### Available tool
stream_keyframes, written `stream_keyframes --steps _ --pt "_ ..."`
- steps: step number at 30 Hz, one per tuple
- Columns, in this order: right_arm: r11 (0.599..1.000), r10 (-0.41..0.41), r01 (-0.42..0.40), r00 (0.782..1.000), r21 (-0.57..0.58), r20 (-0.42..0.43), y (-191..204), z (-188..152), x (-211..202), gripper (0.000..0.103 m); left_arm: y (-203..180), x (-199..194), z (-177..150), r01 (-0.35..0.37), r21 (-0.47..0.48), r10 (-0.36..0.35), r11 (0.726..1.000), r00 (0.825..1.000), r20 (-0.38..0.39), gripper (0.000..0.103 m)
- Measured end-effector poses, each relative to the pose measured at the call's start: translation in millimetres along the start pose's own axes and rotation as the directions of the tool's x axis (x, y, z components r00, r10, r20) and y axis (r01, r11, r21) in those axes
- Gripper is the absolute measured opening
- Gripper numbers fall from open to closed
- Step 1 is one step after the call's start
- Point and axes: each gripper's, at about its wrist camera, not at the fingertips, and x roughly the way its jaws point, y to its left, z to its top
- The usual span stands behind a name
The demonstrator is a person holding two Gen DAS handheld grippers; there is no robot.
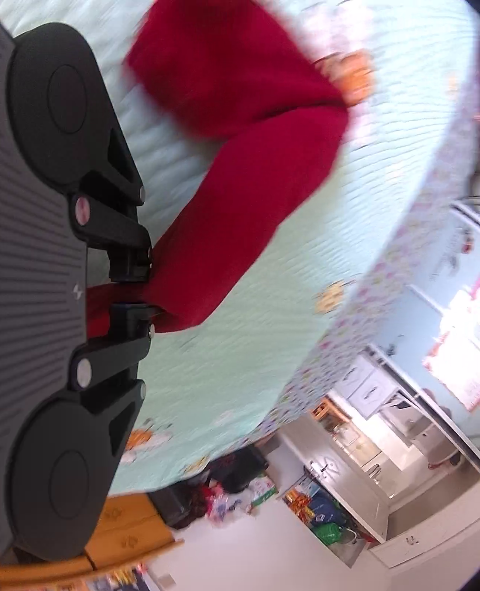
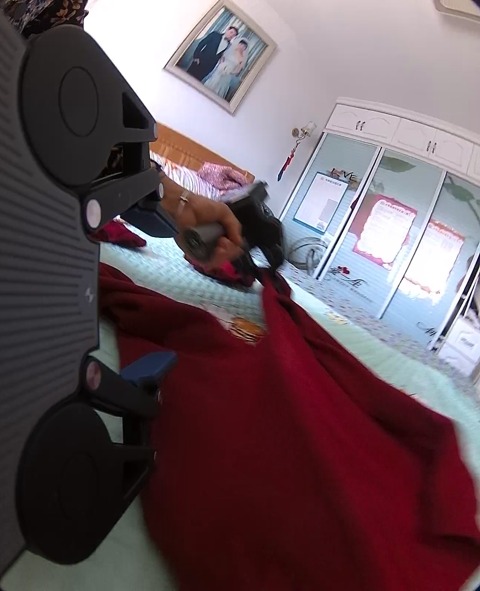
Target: Fold clothes
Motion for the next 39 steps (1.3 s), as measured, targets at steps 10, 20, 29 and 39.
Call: stream_keyframes --steps 10,20,29,39 --pt "0.962 -0.188 0.222 0.960 -0.158 0.206 4.9 62.2 -39.2 0.075 69.3 -24.2 34.0 -0.188 0.065 0.186 0.980 0.982 0.039 0.010" --pt "0.960 -0.281 0.265 0.912 0.092 0.300 -21.7 22.3 -58.4 0.076 101.8 -127.6 -0.2 0.114 -0.162 -0.139 0.980 0.979 -0.149 0.040" --pt "0.998 -0.035 0.041 0.995 0.056 -0.095 12.3 -26.5 19.8 0.079 114.2 -271.8 -133.6 0.178 -0.212 -0.219 0.961 0.957 -0.190 0.062" --pt "0.996 -0.037 0.042 0.997 0.078 -0.071 19.1 -30.1 -0.4 0.079 125.3 -247.1 -193.9 0.039 -0.311 -0.081 0.950 0.989 -0.122 0.062"
